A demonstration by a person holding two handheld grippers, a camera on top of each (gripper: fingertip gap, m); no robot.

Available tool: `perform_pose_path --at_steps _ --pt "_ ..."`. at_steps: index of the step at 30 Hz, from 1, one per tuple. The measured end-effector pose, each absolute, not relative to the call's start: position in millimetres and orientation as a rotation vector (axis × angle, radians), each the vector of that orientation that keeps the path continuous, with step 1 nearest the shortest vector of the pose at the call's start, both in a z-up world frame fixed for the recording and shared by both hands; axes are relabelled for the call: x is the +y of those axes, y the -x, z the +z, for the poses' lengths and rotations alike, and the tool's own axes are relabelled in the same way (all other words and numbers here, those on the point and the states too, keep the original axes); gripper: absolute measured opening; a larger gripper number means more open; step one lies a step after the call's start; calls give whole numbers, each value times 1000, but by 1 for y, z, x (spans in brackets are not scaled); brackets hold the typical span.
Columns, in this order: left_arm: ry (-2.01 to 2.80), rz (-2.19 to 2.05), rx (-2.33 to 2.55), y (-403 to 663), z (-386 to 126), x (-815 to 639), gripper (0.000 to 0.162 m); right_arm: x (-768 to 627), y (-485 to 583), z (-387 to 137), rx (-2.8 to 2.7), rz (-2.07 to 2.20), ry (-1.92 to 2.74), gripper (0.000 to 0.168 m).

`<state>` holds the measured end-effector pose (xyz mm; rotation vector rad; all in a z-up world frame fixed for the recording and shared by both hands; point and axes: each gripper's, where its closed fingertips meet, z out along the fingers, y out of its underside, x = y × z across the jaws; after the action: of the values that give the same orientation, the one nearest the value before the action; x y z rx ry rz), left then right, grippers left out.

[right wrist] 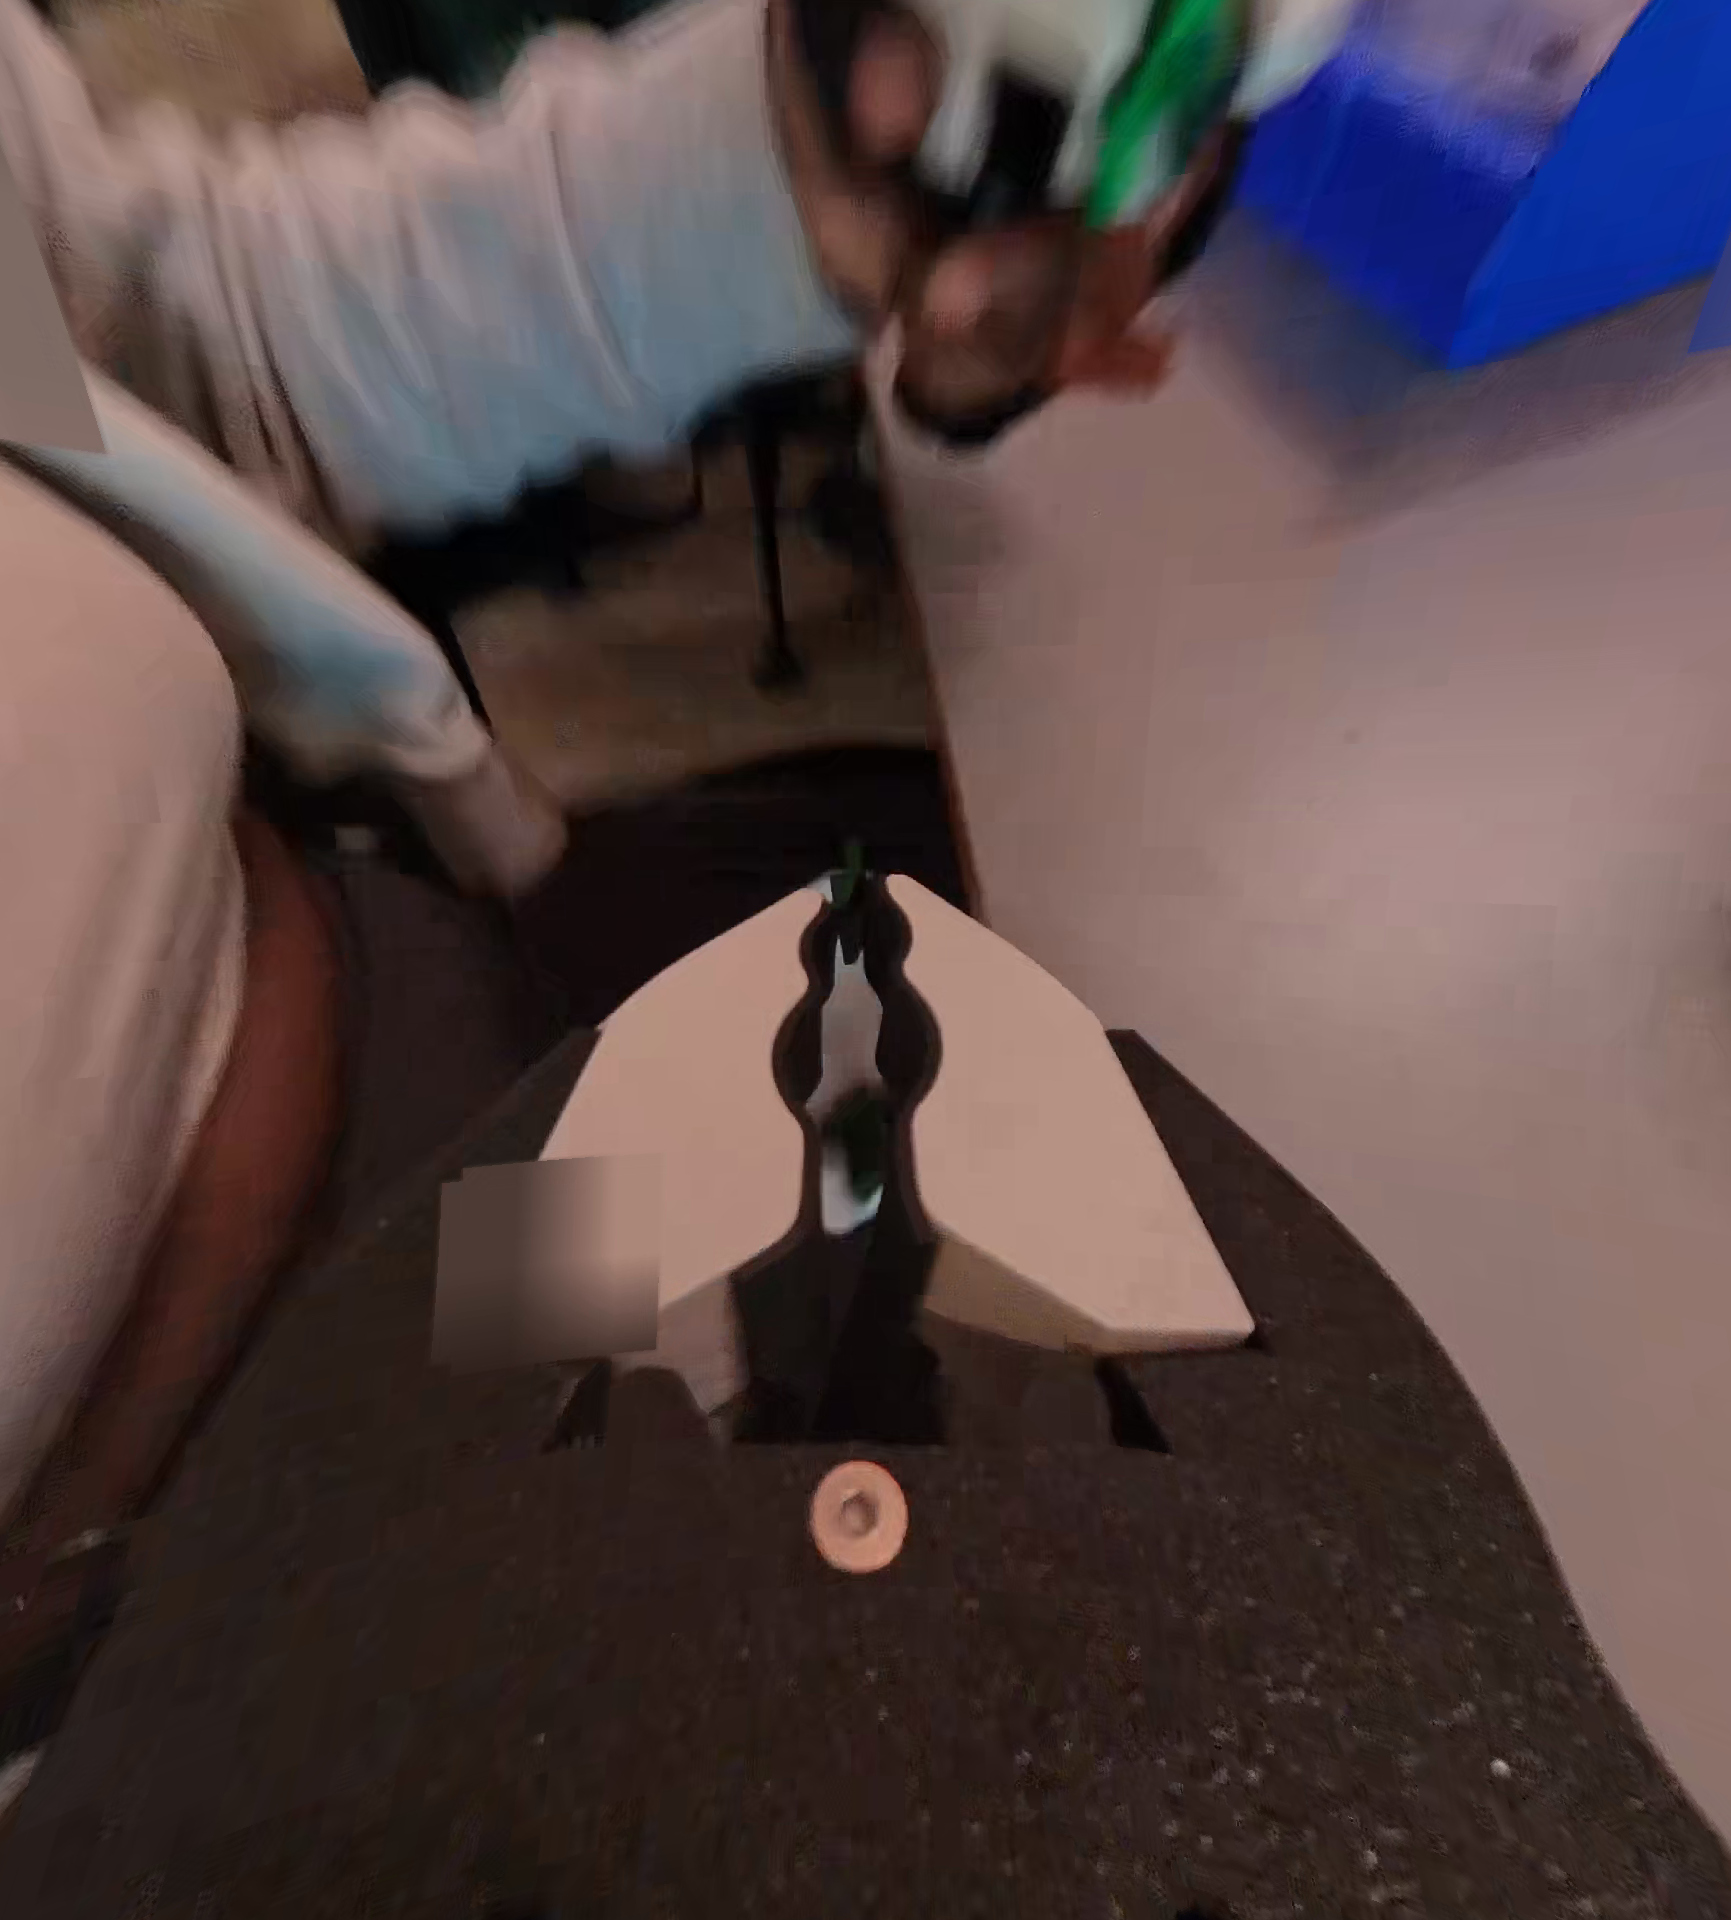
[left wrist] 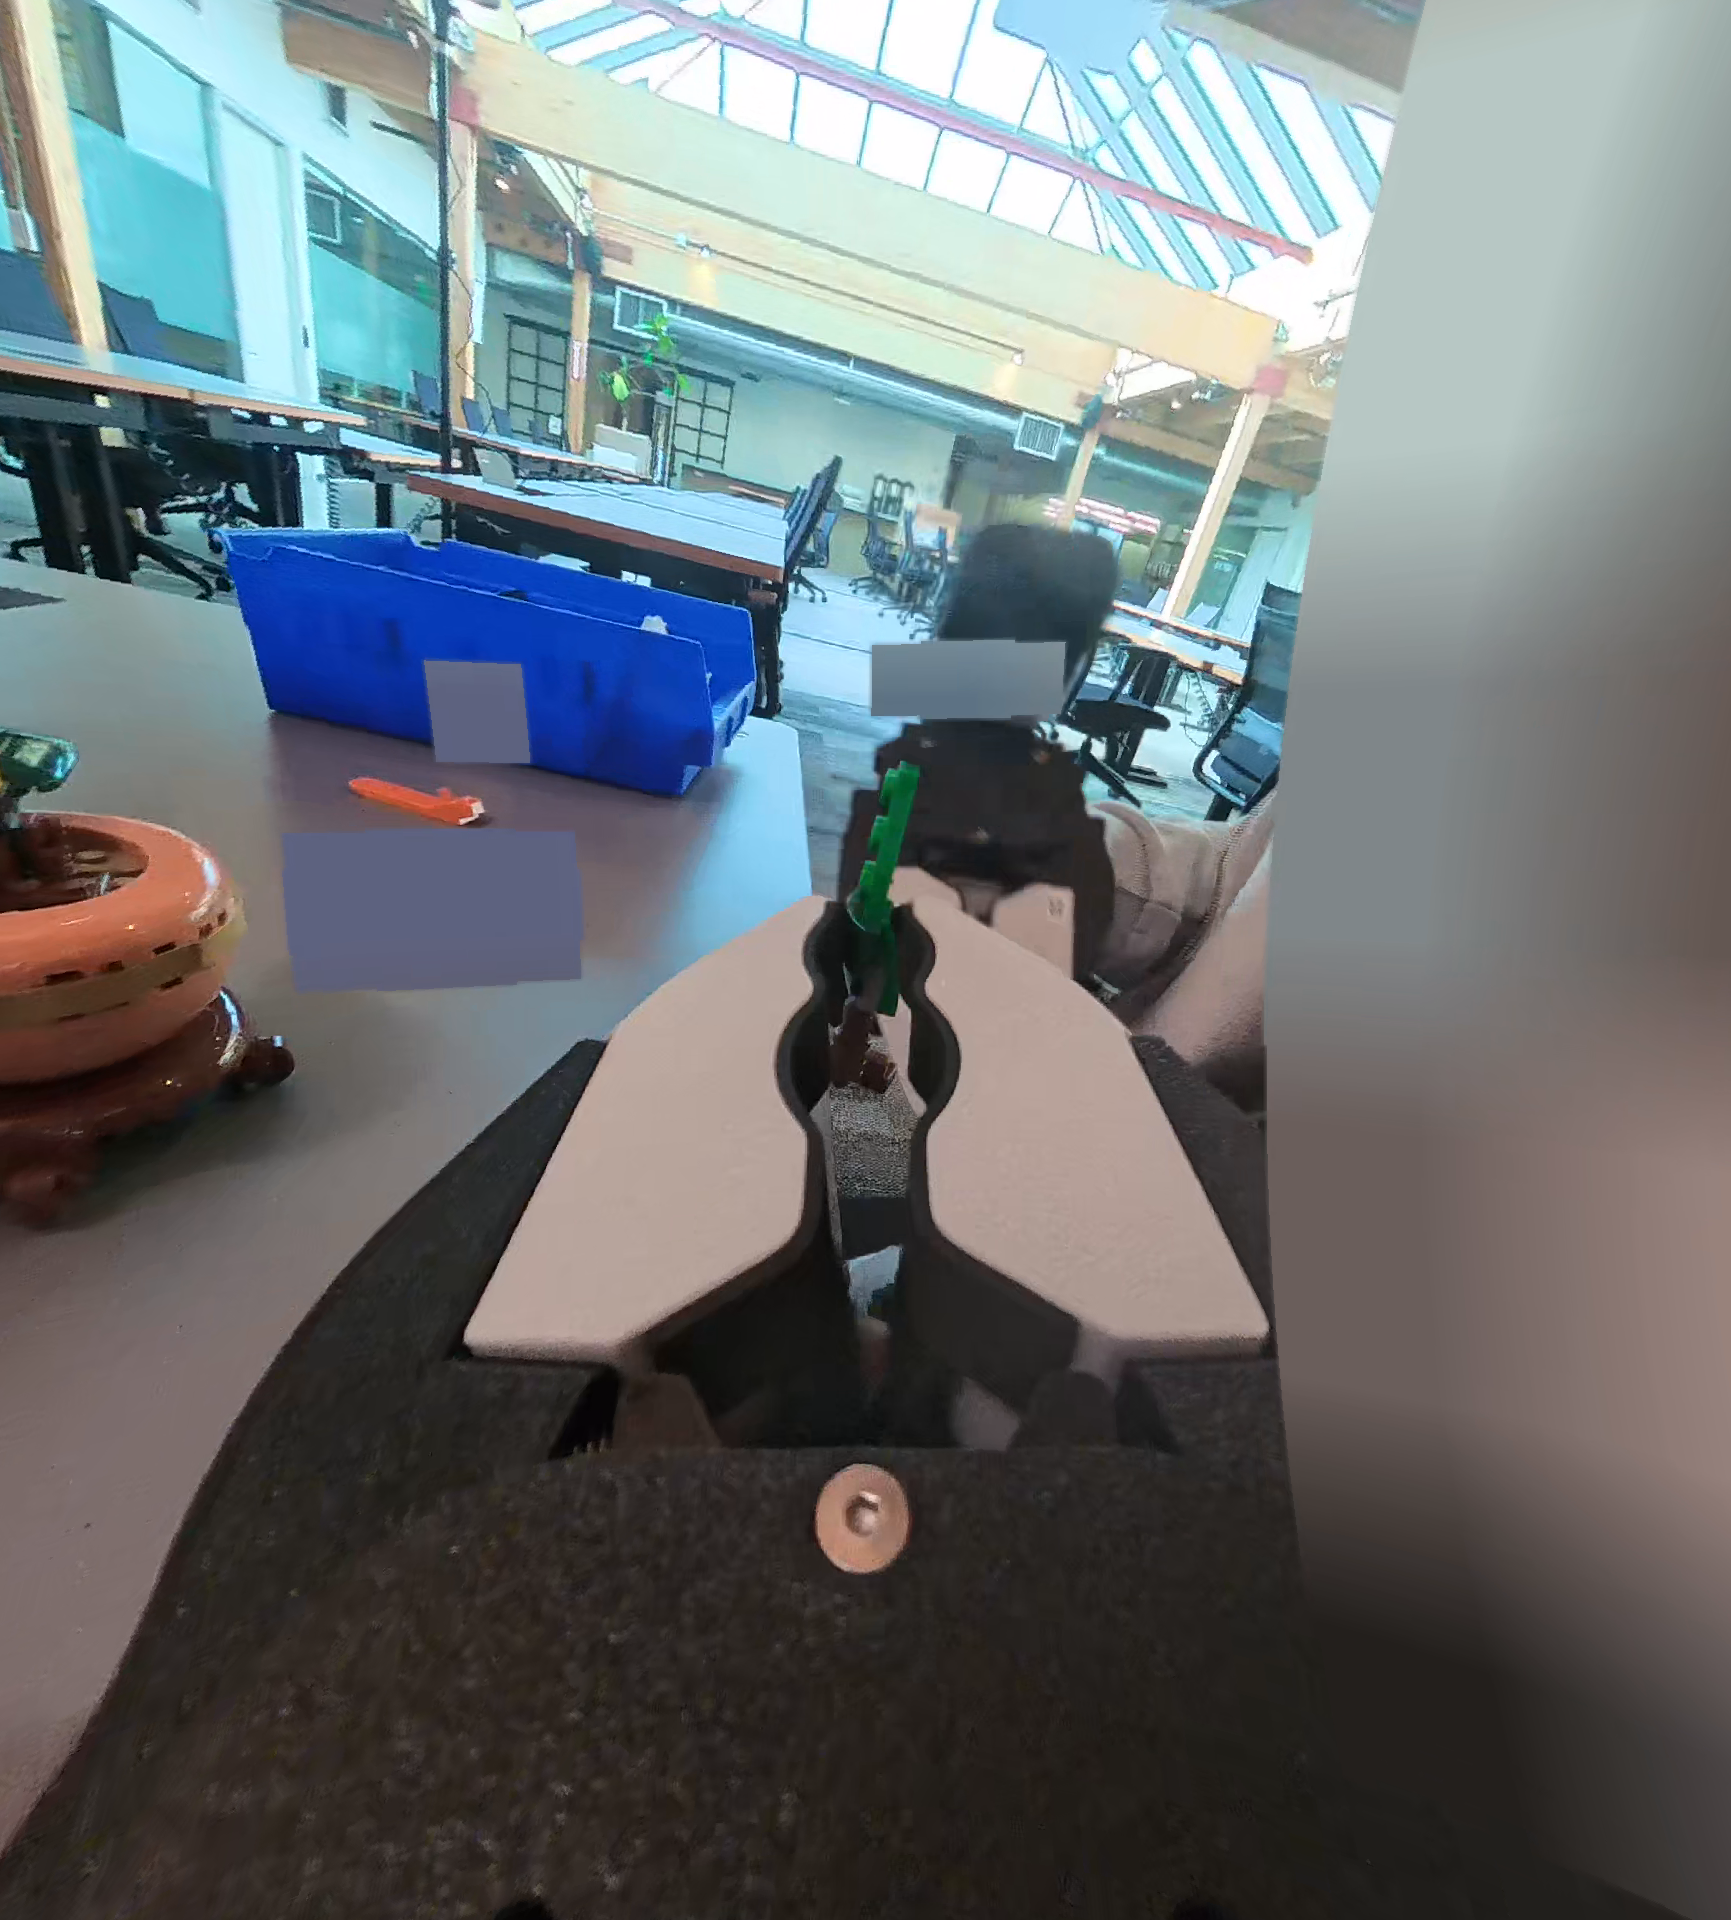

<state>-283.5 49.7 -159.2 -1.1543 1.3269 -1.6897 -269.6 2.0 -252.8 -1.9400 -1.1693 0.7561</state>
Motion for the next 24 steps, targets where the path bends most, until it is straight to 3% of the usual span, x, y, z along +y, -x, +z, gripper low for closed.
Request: perform_pose_path --at_steps 4,12,18,22,24 --pt "1189 -1689 1315 280 -164 52 9 -7 266 -292 -1295 553 2059 25" --pt "1209 -1698 1285 278 -163 54 9 -5 266 -294 -1257 571 2055 31" --pt "1203 -1671 1314 277 -164 50 9 -12 264 -324 -1501 193 1929 61" --pt "1190 -1717 1292 277 -161 49 9 3 271 -272 -1262 212 1698 34" --pt "1174 -1779 1260 277 -156 47 9 19 269 -230 -1032 373 1638 29"
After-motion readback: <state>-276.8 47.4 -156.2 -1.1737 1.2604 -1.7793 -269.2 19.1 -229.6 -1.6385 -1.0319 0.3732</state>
